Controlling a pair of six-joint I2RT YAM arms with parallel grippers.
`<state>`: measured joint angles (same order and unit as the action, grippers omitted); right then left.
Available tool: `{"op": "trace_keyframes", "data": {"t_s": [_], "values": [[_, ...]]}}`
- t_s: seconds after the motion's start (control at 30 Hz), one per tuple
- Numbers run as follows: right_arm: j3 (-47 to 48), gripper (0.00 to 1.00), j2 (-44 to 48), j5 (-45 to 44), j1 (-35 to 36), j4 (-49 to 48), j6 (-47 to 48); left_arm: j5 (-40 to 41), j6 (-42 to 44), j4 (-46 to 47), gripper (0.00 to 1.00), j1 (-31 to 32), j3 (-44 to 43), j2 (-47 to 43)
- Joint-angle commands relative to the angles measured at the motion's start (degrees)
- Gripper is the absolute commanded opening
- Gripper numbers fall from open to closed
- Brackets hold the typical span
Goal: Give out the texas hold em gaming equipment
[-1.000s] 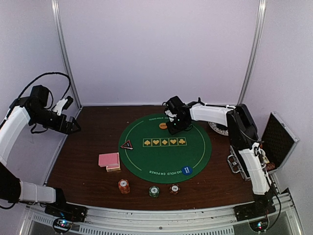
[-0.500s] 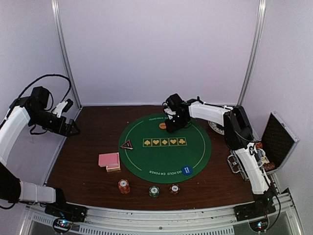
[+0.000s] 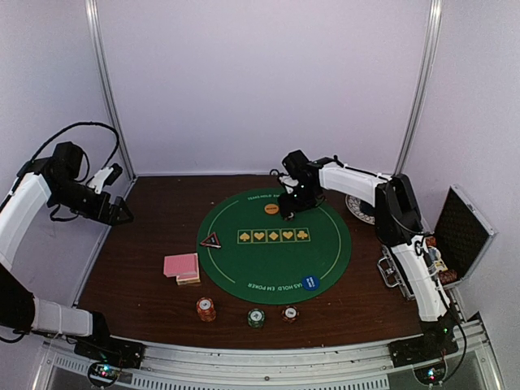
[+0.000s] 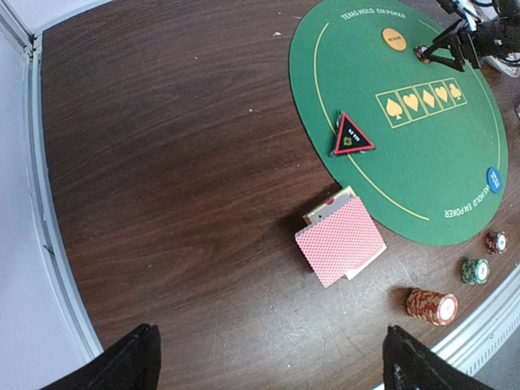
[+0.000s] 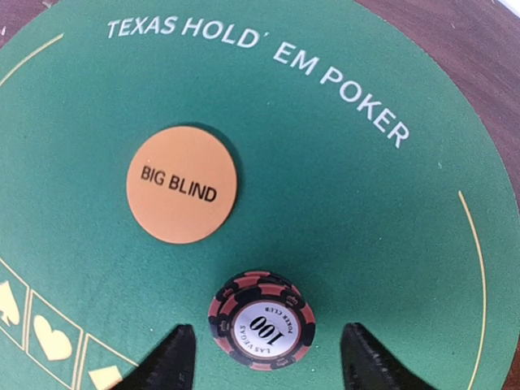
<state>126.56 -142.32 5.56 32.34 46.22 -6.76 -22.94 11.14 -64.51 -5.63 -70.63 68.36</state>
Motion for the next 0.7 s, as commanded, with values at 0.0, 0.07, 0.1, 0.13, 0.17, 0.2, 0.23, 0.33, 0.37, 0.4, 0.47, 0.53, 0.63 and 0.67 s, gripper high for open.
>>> {"op": "trace_keyframes", "data": {"t_s": [0.0, 0.07, 0.1, 0.13, 0.17, 0.2, 0.23, 0.33, 0.37, 0.4, 0.47, 0.53, 0.63, 0.67], "values": [[-0.9, 0.70, 0.8, -1.0, -0.1, 0.5, 0.3, -0.1, 2.5, 2.3, 0.97, -0.2, 1.0, -0.5], [-3.4, 0.76, 3.5, -1.3, 0.2, -1.9, 0.5, 0.2, 2.8, 2.3, 0.98, -0.2, 0.8, -0.9], [-4.9, 0.79, 5.1, -1.4, 0.5, -3.1, 0.7, 0.5, 2.9, 2.4, 0.98, -0.2, 0.8, -1.2], [-5.9, 0.82, 6.6, -1.4, 0.9, -3.9, 0.7, 0.6, 2.8, 2.6, 0.98, -0.2, 1.0, -1.6], [-6.6, 0.83, 8.6, -1.5, 1.4, -4.2, 0.7, 0.4, 2.7, 2.8, 0.98, -0.2, 1.2, -1.9], [-7.5, 0.84, 10.1, -1.8, 2.1, -4.1, 0.7, -0.1, 2.7, 2.6, 0.98, -0.2, 1.1, -2.1], [-8.7, 0.84, 11.8, -2.4, 3.0, -4.1, 0.7, -0.5, 2.7, 1.9, 0.98, -0.2, 0.8, -2.1], [-15.8, 0.86, 18.3, -3.9, 6.4, -6.2, 1.0, -0.9, 2.7, 0.0, 0.97, -0.2, -0.5, -2.2], [-18.5, 0.87, 20.6, -4.4, 7.8, -6.9, 1.0, -0.8, 2.8, -0.2, 0.98, -0.2, -0.8, -2.5], [-21.3, 0.87, 22.9, -5.1, 9.3, -7.9, 1.2, -0.7, 3.0, -0.3, 0.97, -0.2, -0.8, -2.7], [-27.2, 0.87, 27.5, -6.2, 12.8, -9.3, 1.1, -0.4, 3.5, -0.3, 0.98, -0.2, -0.7, -3.4], [-33.3, 0.85, 32.1, -5.8, 16.1, -10.1, -0.1, -0.2, 3.3, 0.0, 0.98, -0.2, -0.5, -3.9], [-42.7, 0.81, 38.3, -4.2, 21.9, -10.3, -2.6, -1.1, 3.4, -0.1, 0.98, -0.2, -0.3, -4.2], [-45.1, 0.80, 40.3, -4.0, 23.8, -10.0, -3.5, -1.1, 3.3, -0.1, 0.98, -0.1, -0.4, -4.3]]}}
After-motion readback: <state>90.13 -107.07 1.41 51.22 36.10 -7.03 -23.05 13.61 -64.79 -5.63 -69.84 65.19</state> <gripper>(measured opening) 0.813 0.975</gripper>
